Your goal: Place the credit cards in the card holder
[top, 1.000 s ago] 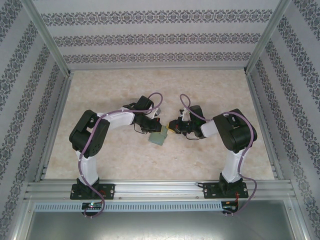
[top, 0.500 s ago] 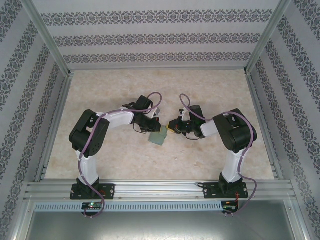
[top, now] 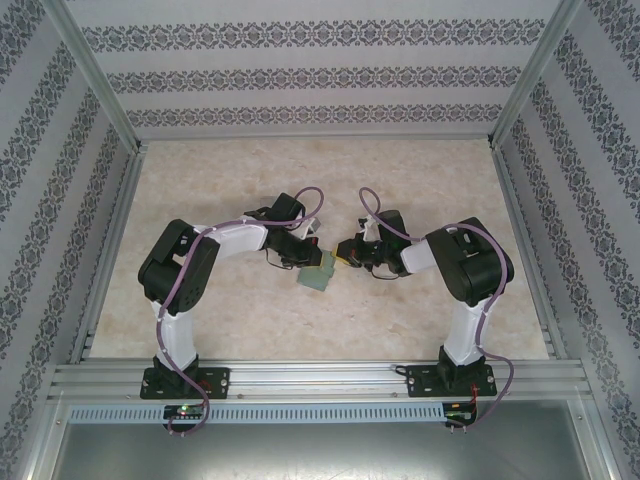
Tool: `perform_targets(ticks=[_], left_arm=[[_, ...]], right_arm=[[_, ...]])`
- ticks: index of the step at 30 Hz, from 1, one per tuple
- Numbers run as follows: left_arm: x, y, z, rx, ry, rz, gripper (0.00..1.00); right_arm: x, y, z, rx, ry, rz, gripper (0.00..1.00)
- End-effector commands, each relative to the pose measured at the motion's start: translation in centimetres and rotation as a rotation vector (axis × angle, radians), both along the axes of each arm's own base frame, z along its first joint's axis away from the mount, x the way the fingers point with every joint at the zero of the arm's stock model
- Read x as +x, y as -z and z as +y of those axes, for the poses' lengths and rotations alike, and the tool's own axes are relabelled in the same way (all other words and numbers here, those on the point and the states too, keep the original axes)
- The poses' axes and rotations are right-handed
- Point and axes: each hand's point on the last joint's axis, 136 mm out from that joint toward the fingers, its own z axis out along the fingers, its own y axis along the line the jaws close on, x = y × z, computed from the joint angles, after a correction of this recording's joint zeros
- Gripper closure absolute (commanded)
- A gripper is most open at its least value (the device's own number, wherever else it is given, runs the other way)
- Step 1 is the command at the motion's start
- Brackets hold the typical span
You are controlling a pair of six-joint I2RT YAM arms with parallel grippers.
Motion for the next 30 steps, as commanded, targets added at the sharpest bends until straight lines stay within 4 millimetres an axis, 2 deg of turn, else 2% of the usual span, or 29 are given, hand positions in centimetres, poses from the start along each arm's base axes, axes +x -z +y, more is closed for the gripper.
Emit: perform_targets(ticks=[1, 8, 11, 17, 22, 26, 30], left_arm=[[-0.4, 1.6, 1.7, 0.069, -0.021, 0.026, 1.00], [0.5, 2.1, 3.2, 0.134, -0.055, 0.008, 1.00], [0.7, 2.7, 3.4, 0.141, -0.063, 0.018, 1.00], [0.8, 2.6, 3.5, 0.141, -0.069, 0.013, 1.00], [1.6, 1.4, 3.0, 0.118, -0.066, -0.015, 1.00], [2.2, -0.3, 1.7, 0.048, -0.044, -0.026, 1.00], [2.2, -0.8, 1.0, 0.006, -0.033, -0.013, 1.00]], right_arm=[[0.4, 0.1, 0.1, -0.019, 0.014, -0.006, 1.00], [0.3, 0.3, 0.0, -0.022, 0.016, -0.003, 1.00], [0.3, 0.1, 0.0, -0.019, 0.015, -0.004, 1.00], [0.2, 0.1, -0.1, -0.022, 0.016, -0.006, 1.00], [0.2, 0.2, 0.1, -0.020, 0.007, -0.004, 1.00], [0.2, 0.1, 0.5, -0.017, -0.001, -0.007, 1.00], [0.3, 0.2, 0.5, -0.018, 0.000, -0.005, 1.00]])
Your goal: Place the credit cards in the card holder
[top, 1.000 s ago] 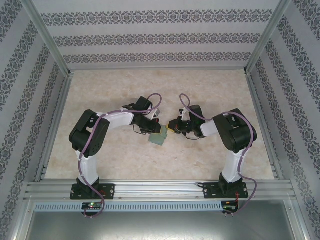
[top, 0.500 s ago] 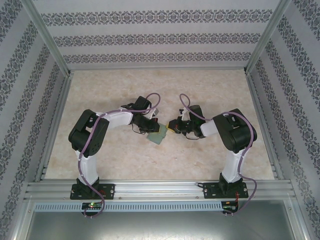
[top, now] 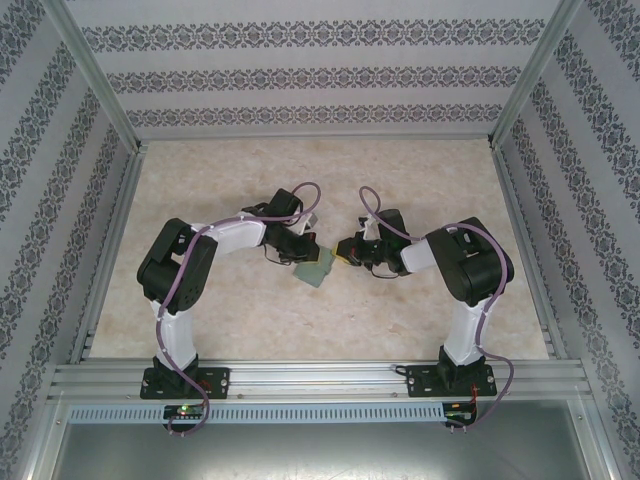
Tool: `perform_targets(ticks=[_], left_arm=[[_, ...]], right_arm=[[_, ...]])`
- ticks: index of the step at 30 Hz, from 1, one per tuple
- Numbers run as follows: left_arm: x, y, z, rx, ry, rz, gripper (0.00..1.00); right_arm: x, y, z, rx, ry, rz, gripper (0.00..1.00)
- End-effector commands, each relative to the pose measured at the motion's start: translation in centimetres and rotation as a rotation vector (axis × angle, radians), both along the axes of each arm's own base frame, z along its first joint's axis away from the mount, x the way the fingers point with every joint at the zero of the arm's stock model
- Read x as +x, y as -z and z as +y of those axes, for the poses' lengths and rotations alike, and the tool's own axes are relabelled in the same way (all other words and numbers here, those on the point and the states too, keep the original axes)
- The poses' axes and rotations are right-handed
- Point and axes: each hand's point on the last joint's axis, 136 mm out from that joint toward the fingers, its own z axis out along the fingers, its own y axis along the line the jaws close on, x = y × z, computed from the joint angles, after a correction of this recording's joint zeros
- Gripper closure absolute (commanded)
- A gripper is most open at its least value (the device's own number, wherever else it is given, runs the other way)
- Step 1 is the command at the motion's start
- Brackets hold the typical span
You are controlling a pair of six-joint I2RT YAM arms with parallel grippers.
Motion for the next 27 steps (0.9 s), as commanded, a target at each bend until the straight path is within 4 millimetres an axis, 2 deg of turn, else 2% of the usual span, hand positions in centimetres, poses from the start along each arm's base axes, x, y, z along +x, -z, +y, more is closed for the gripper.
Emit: perform_targets(ticks=[1, 5, 14, 27], left_arm=[[0.8, -0.2, 0.2, -0.016, -0.001, 0.000, 1.00], [0.7, -0.8, 0.1, -0.034, 0.002, -0.009, 1.00], [0.4, 1.2, 0.6, 0.006, 0.000, 0.030, 1.00], [0.2, 1.0, 1.5, 0.018, -0.025, 0.027, 1.00]], right_arm=[[-0.1, 0.3, 0.5, -0.012, -0.007, 0.003, 1.00], [-0.2, 0.3, 0.6, -0.013, -0.009, 0.006, 1.00], [-0.2, 0.4, 0.6, -0.015, -0.009, 0.006, 1.00], [-0.3, 0.7, 0.3, -0.023, -0.002, 0.014, 1.00]])
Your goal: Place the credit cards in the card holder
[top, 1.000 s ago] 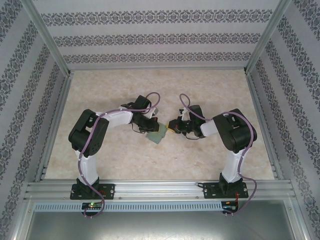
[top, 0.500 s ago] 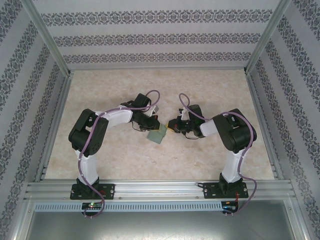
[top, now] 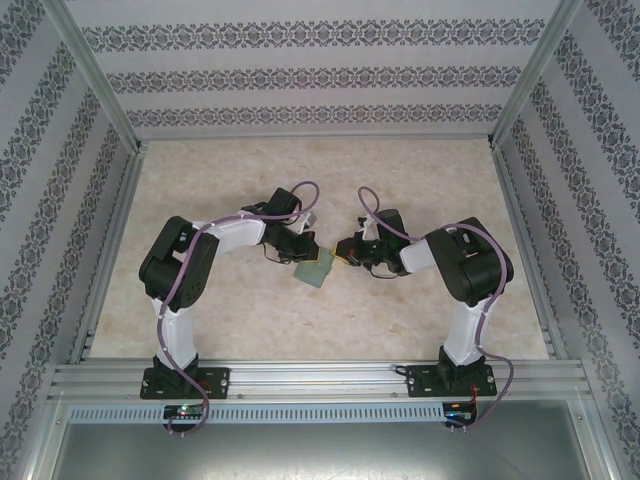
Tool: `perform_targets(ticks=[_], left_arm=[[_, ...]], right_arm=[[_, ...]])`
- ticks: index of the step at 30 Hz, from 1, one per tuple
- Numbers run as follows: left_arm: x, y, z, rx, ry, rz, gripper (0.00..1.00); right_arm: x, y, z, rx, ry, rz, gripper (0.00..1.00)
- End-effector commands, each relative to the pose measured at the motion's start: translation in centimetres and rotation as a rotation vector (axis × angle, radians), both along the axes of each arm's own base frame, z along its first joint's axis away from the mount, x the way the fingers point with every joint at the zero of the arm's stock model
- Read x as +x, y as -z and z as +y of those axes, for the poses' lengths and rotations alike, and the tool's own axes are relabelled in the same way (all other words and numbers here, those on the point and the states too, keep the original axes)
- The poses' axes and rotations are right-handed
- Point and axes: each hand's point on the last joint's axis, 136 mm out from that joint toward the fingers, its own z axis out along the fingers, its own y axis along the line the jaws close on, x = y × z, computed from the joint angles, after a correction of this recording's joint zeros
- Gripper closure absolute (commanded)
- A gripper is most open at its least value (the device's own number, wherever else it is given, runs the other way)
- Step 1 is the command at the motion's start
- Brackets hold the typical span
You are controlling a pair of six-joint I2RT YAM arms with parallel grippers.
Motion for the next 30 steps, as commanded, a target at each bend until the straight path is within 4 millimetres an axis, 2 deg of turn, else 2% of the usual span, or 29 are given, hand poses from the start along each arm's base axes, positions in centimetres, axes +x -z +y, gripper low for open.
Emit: perform_targets(ticks=[1, 24, 28, 30], left_arm=[[-0.1, 0.3, 1.2, 0.024, -0.018, 0.006, 1.00], [-1.2, 0.7, 0.3, -0.043, -0.008, 0.036, 1.00], [-1.7, 1.1, 0.2, -0.043, 0.008, 0.029, 1.00], [-1.9, 1.5, 0.3, -0.039, 0.009, 0.024, 1.00]], right_arm=[[-0.2, 0.7, 0.0, -0.019, 0.003, 0.018, 1.00], [0.2, 0.7, 0.1, -0.016, 0.007, 0.020, 1.00], [0.3, 0.2, 0.2, -0.005, 0.007, 0.011, 1.00], [0.4, -0.8, 0.4, 0.016, 0.008, 0.000, 0.99]])
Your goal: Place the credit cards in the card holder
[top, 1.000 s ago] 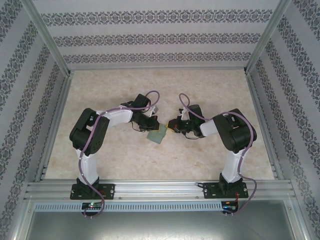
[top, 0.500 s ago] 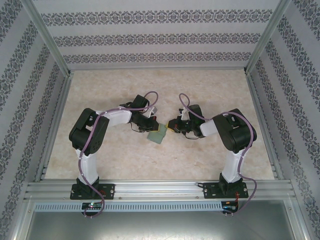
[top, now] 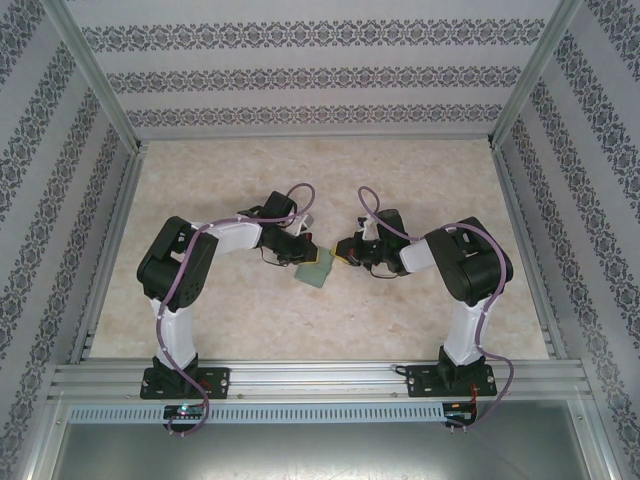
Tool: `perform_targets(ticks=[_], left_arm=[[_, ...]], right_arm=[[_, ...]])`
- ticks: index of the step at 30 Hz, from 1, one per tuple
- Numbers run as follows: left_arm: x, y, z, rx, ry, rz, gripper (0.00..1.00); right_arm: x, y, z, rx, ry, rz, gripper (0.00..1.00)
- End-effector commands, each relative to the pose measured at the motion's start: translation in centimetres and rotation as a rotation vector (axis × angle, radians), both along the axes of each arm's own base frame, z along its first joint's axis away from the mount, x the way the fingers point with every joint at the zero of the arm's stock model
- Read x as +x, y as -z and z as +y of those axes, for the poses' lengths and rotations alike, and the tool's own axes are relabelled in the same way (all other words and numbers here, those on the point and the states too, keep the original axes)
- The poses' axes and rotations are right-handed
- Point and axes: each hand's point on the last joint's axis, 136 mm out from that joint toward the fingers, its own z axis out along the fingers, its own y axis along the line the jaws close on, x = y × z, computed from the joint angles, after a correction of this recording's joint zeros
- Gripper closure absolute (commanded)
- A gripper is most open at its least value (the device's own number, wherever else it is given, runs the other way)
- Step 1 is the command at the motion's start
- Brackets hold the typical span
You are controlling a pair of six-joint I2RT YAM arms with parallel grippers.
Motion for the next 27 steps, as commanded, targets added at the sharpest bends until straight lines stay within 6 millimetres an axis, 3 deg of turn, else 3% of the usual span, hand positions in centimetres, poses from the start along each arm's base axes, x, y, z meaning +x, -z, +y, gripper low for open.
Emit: perform_targets(ticks=[1, 6, 11, 15, 27], left_arm=[[-1.5, 1.3, 0.4, 0.031, 0.018, 0.014, 1.00], [-1.6, 2.2, 0.7, 0.045, 0.011, 0.021, 1.00], [-1.7, 2.0, 0.8, 0.040, 0.007, 0.015, 1.00], [-1.7, 1.9, 0.8, 0.043, 0.009, 0.014, 1.00], [-1.8, 1.8, 0.9, 0.046, 0.002, 0.009, 1.00]], right_arm=[[0.4, -1.4, 0.6, 0.026, 0.001, -0.017, 0.98], [0.6, -5.2, 0.4, 0.060, -0.004, -0.074, 0.92], [-1.2, -6.9, 0.9, 0.033, -0.042, -0.094, 0.90], [-2.9, -6.4, 1.8, 0.004, -0.053, -0.086, 0.90], [-3.7, -2.6, 3.0, -0.042, -0.062, -0.016, 0.94]])
